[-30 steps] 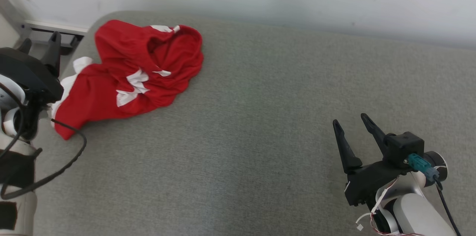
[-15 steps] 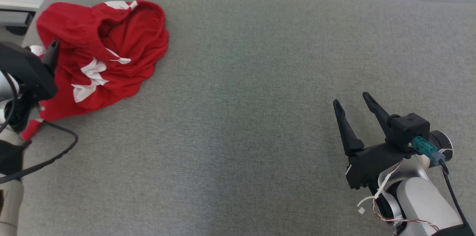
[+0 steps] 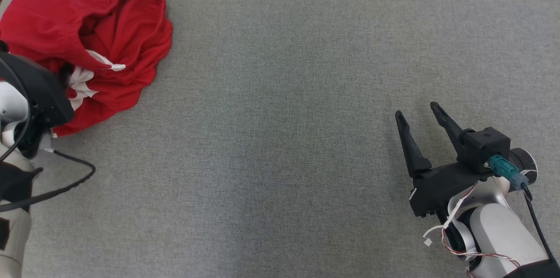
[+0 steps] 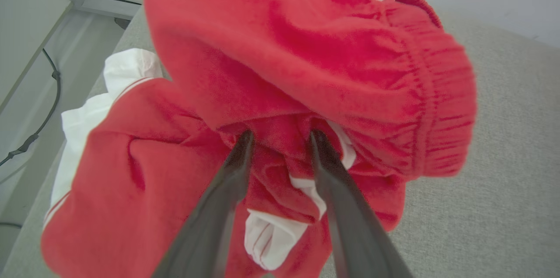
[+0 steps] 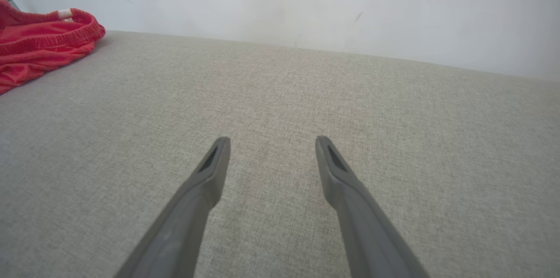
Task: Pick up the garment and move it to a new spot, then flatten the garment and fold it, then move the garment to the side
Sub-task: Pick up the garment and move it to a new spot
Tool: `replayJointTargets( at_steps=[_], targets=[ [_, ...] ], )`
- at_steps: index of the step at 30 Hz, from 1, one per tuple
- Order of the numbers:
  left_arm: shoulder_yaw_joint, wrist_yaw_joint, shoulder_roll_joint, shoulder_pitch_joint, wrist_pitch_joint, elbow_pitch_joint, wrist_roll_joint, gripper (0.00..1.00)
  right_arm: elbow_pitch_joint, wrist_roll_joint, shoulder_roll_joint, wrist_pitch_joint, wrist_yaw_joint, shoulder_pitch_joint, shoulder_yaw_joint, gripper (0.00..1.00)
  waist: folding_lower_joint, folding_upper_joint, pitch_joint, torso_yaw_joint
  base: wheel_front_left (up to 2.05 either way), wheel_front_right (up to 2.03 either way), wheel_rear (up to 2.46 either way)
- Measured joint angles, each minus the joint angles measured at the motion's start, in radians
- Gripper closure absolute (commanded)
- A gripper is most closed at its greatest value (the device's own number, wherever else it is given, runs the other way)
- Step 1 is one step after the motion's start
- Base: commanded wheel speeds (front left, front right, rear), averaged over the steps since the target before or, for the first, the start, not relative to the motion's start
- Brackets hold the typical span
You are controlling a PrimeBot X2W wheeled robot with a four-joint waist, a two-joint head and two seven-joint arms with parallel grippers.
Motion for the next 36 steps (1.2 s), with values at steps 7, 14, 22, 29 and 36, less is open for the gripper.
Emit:
replayJointTargets(
  at_steps=[7,14,22,29,36],
  targets=[
    [-0.024,0.0,-0.003,-0.034,-0.04,0.033,0.006,1.0,0.004,0.0,-0.003,0.0,0.0,0.0,-0.004,0.0,-0.0001,0.0,0.002,0.005,0.0,0.0,0.0],
    [-0.055,0.0,-0.01,-0.082,-0.112,0.029,0.01,1.0,0.03,0.0,-0.001,-0.001,-0.001,0.0,-0.004,0.0,-0.0001,-0.0001,-0.017,0.015,0.0,0.0,0.0],
    [-0.141,0.0,-0.066,-0.133,-0.192,-0.037,-0.005,1.0,0.09,0.005,0.037,-0.022,0.0,-0.01,0.003,0.0,-0.0001,-0.0002,-0.067,0.017,0.0,0.0,0.0],
    [-0.233,0.0,-0.103,-0.134,-0.239,-0.119,-0.061,1.0,0.141,0.03,0.063,-0.047,0.0,-0.011,0.002,0.0,-0.0001,-0.0002,-0.132,0.002,0.0,0.0,0.0],
    [-0.344,0.0,-0.128,-0.073,-0.255,-0.24,-0.126,1.0,0.181,0.049,0.07,-0.073,0.0,0.038,-0.009,0.0,-0.0002,-0.0002,-0.196,-0.03,0.0,0.0,0.0]
  ],
)
